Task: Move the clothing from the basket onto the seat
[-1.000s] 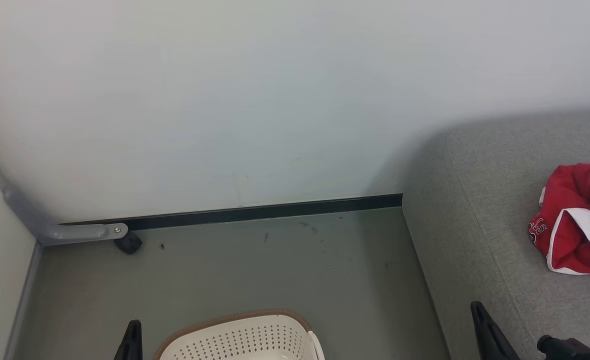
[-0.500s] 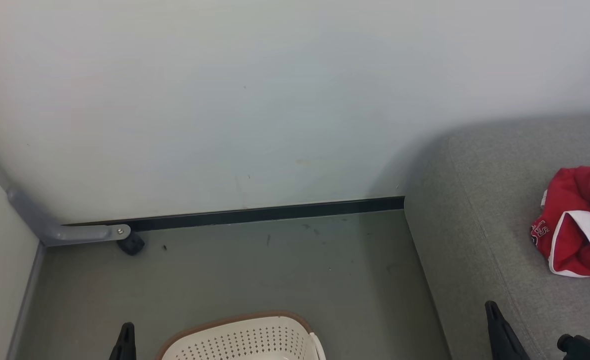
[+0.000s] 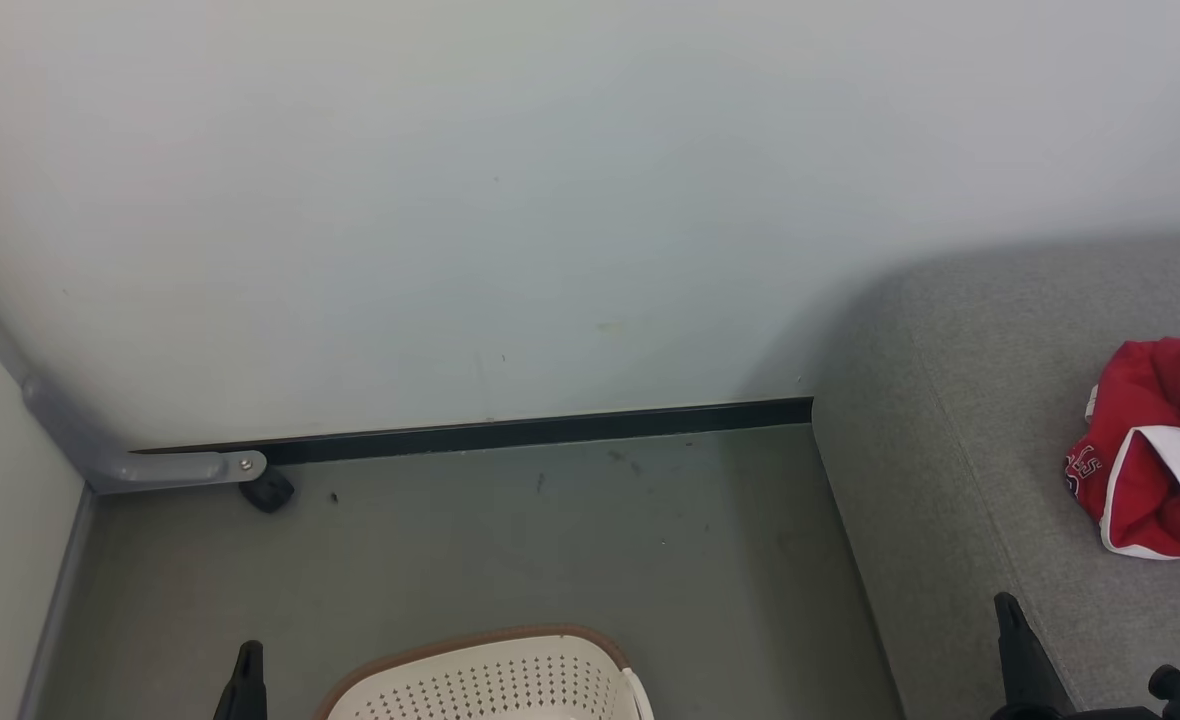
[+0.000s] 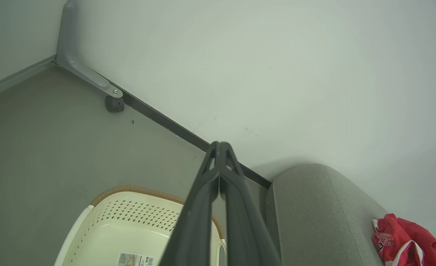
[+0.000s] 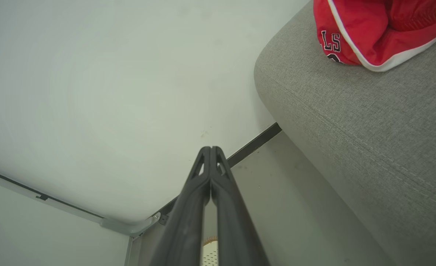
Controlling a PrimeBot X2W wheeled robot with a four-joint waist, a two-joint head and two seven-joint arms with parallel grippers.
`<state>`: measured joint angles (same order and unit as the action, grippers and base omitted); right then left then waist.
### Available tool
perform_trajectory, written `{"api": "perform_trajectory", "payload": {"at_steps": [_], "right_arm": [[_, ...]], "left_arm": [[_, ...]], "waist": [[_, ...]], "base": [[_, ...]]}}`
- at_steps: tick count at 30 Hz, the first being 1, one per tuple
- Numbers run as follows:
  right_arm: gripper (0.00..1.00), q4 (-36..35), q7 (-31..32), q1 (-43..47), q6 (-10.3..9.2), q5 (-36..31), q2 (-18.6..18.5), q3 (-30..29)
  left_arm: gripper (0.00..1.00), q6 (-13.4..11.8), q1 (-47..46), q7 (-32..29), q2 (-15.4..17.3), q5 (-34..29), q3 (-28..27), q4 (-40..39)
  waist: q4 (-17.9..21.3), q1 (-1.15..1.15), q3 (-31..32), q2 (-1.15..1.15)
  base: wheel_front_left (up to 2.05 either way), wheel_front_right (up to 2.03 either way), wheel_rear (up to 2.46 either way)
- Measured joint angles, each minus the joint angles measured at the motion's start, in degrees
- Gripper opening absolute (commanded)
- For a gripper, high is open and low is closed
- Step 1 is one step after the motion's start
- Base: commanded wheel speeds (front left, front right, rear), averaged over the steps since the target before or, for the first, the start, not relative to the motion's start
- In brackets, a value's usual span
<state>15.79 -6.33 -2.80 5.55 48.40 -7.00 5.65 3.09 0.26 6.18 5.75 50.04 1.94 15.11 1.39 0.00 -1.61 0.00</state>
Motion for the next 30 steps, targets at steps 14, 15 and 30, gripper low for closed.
{"api": "perform_trajectory", "payload": {"at_steps": [14, 15, 30], "right_arm": [[0.00, 0.40, 3.32, -0.25, 0.19, 10.43, 1.10, -3.24], [0.00, 0.41, 3.34, -0.27, 0.23, 11.05, 1.21, -3.47], [0.00, 0.77, 6.34, -0.77, 0.51, 20.89, 2.22, -6.45]], "left_arm": [[0.00, 0.97, -1.19, -3.08, -0.65, 10.10, -1.77, 0.57], [0.00, 0.97, -1.20, -3.20, -0.68, 10.69, -1.87, 0.63], [0.00, 2.03, -2.46, -6.10, -1.57, 19.64, -3.48, 0.96]], "waist": [[-0.34, 0.00, 0.37, 0.00], [-0.36, 0.00, 0.39, 0.00], [-0.67, 0.00, 0.74, 0.00]], "base": [[0.00, 0.00, 0.00], [0.00, 0.00, 0.00], [0.00, 0.00, 0.00]]}}
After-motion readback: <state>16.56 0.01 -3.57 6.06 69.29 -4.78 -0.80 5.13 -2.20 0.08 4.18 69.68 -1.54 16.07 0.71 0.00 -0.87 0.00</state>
